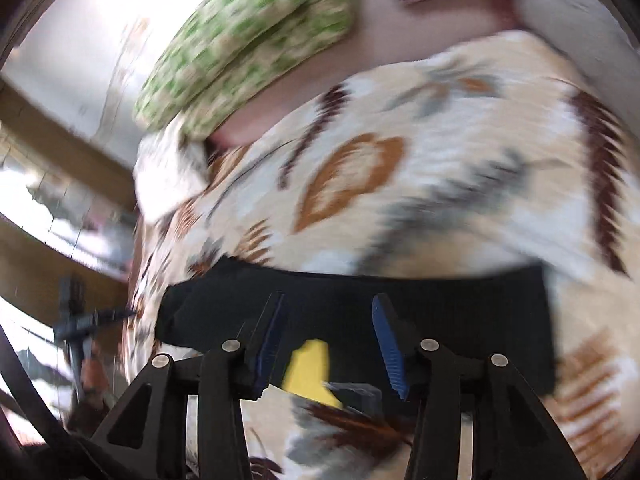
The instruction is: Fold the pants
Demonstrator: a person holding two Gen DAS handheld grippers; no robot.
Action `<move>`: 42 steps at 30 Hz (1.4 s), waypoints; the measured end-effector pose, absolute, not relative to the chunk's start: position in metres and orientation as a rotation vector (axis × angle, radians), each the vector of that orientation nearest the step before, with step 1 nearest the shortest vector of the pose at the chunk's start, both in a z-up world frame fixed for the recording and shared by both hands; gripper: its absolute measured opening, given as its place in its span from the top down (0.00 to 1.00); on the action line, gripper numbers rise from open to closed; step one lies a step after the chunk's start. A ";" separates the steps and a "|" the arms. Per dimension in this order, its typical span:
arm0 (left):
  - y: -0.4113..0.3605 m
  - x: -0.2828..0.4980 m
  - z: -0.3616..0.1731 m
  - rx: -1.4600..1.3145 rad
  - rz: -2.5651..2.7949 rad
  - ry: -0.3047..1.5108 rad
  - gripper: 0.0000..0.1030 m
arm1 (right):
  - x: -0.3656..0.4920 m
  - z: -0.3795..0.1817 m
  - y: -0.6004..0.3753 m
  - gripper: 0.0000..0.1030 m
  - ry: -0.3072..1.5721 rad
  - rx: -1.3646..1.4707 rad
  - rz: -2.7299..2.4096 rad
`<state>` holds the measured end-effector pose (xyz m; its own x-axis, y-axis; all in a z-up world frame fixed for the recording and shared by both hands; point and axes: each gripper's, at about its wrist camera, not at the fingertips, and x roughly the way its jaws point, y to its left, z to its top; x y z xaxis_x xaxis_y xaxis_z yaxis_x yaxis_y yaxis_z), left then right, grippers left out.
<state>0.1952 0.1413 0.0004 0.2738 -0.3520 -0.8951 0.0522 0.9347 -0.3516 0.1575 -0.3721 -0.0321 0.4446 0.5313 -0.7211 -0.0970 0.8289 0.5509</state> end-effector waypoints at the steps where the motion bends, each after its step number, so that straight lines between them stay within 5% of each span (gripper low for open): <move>1: 0.141 0.202 -0.002 -0.269 -0.290 1.279 0.49 | 0.168 -0.030 -0.355 0.48 1.050 0.439 0.440; 7: 0.120 0.233 -0.028 -0.259 -0.416 1.402 0.49 | 0.227 -0.045 -0.260 0.43 1.137 0.337 0.622; 19: 0.038 0.258 -0.035 0.236 -0.633 1.433 0.49 | 0.271 -0.109 -0.161 0.42 1.355 0.139 0.817; 22: 0.021 0.259 -0.042 0.377 -0.699 1.433 0.49 | 0.267 -0.107 -0.152 0.72 1.322 0.066 0.875; 28: -0.002 0.259 -0.056 0.582 -0.824 1.439 0.49 | 0.260 -0.093 -0.161 0.87 1.236 0.046 0.894; 38: -0.017 0.260 -0.091 0.613 -0.800 1.485 0.49 | 0.267 -0.102 -0.164 0.81 1.241 0.092 0.915; 42: -0.007 0.265 -0.089 0.505 -0.727 1.461 0.69 | 0.274 -0.115 -0.159 0.70 1.283 0.123 0.910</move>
<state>0.2655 -0.0069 -0.0890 -0.0374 -0.1340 -0.9903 0.7093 0.6945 -0.1208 0.2742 -0.1586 -0.1149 -0.0012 0.6403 -0.7681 -0.5130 0.6590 0.5501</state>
